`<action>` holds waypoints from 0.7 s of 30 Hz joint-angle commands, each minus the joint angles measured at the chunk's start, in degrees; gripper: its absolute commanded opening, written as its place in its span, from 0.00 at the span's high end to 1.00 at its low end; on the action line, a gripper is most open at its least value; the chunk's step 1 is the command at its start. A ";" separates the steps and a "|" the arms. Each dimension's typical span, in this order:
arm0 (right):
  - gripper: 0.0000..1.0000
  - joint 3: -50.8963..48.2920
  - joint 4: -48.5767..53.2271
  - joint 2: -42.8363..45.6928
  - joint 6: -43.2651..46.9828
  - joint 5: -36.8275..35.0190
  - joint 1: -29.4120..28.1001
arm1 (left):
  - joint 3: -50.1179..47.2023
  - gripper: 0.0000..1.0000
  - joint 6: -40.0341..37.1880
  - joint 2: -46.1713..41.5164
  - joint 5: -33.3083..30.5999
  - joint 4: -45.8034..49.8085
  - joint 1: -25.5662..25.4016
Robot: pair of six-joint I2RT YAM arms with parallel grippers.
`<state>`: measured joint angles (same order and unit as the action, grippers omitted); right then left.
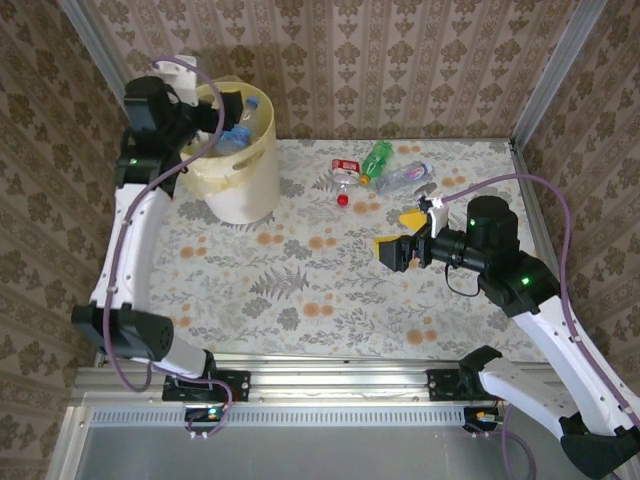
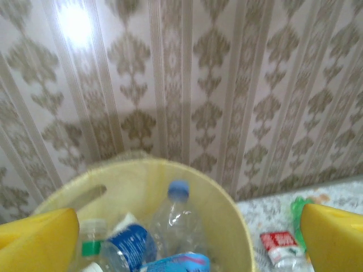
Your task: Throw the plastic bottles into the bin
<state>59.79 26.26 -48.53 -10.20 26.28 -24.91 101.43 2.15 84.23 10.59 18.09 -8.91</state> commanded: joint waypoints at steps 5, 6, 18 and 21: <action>0.00 -0.04 1.45 -1.52 -0.78 -3.91 0.77 | 2.26 0.00 1.00 -10.42 0.08 3.27 0.25; 0.00 0.35 1.95 -2.28 -1.25 -4.12 0.93 | 1.63 0.00 1.19 -11.66 0.49 2.99 0.21; 0.00 4.39 5.95 -11.17 -7.57 -5.45 4.20 | -2.99 0.00 2.60 -22.18 4.90 2.27 0.21; 0.00 4.85 6.16 -12.64 -9.45 -5.30 5.78 | -3.31 0.00 3.07 -23.68 5.89 2.22 0.21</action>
<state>62.57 30.46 -60.23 -16.75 22.20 -20.21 98.59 3.66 62.46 14.39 21.02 -8.91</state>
